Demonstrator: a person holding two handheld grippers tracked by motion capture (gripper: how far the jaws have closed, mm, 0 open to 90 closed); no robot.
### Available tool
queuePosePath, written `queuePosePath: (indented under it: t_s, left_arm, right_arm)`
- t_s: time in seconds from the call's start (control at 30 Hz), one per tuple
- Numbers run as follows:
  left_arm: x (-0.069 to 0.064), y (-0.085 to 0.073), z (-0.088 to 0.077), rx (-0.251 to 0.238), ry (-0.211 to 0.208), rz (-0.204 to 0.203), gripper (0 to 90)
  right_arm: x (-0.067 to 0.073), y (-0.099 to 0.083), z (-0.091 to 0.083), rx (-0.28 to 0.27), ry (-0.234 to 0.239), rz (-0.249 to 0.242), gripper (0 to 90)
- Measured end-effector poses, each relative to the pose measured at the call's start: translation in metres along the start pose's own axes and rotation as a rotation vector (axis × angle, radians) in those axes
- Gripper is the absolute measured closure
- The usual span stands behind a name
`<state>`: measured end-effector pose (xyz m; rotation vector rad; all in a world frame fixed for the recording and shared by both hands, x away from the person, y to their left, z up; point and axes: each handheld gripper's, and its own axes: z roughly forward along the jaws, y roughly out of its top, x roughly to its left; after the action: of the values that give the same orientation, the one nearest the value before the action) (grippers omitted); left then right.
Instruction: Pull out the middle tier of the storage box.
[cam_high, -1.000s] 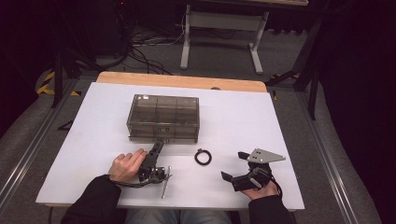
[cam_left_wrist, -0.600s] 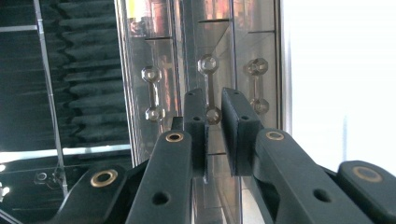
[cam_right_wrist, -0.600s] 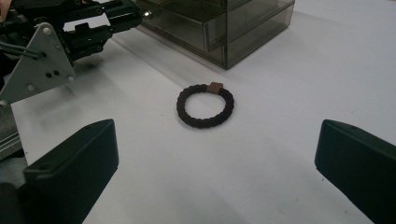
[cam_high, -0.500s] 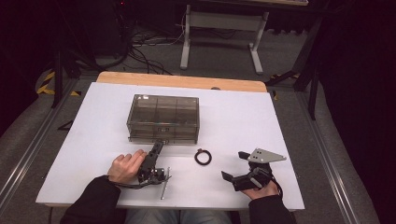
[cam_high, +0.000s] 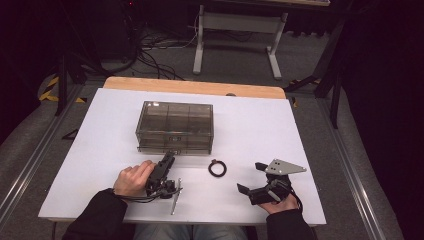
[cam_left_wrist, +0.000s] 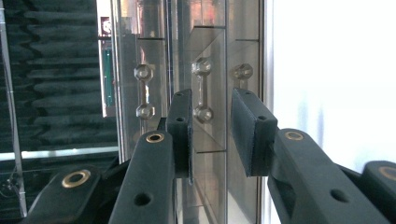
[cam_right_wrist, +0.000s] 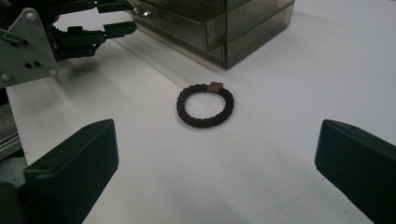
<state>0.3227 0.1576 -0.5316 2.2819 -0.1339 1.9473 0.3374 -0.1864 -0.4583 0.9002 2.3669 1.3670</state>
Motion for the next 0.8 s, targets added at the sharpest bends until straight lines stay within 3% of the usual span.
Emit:
queuePosePath:
  t_s: [0.2,0.4,0.43,0.47,0.5,0.7,0.73,0.8]
  left_arm:
    - [0.012,-0.001,-0.007,-0.018,-0.06,-0.037,69.4]
    - [0.029,-0.001,-0.013,-0.027,-0.179,-0.119,69.4]
    - [0.029,-0.001,-0.013,-0.027,-0.179,-0.119,68.8]
    - [0.037,-0.001,-0.015,-0.034,-0.224,-0.171,67.7]
    - [0.037,-0.001,-0.015,-0.034,-0.224,-0.171,66.8]
    - [0.065,0.001,-0.017,-0.076,-0.392,-0.322,64.7]
    - [0.065,0.001,-0.017,-0.076,-0.392,-0.322,64.2]
    - [0.069,0.003,-0.017,-0.111,-0.438,-0.382,63.8]
  right_arm:
    - [0.0,0.0,0.0,-0.001,-0.002,0.001,0.2]
    - [0.0,0.0,0.0,-0.002,-0.005,0.003,0.2]
    - [0.0,0.0,0.0,-0.002,-0.005,0.003,0.2]
    - [0.0,0.0,0.0,-0.001,-0.005,0.003,0.2]
    - [0.0,0.0,0.0,-0.001,-0.005,0.003,0.2]
    - [0.0,0.0,0.0,-0.001,-0.005,0.002,0.2]
    - [0.0,0.0,0.0,-0.001,-0.005,0.002,0.2]
    - [0.0,0.0,-0.001,-0.003,-0.001,0.006,0.2]
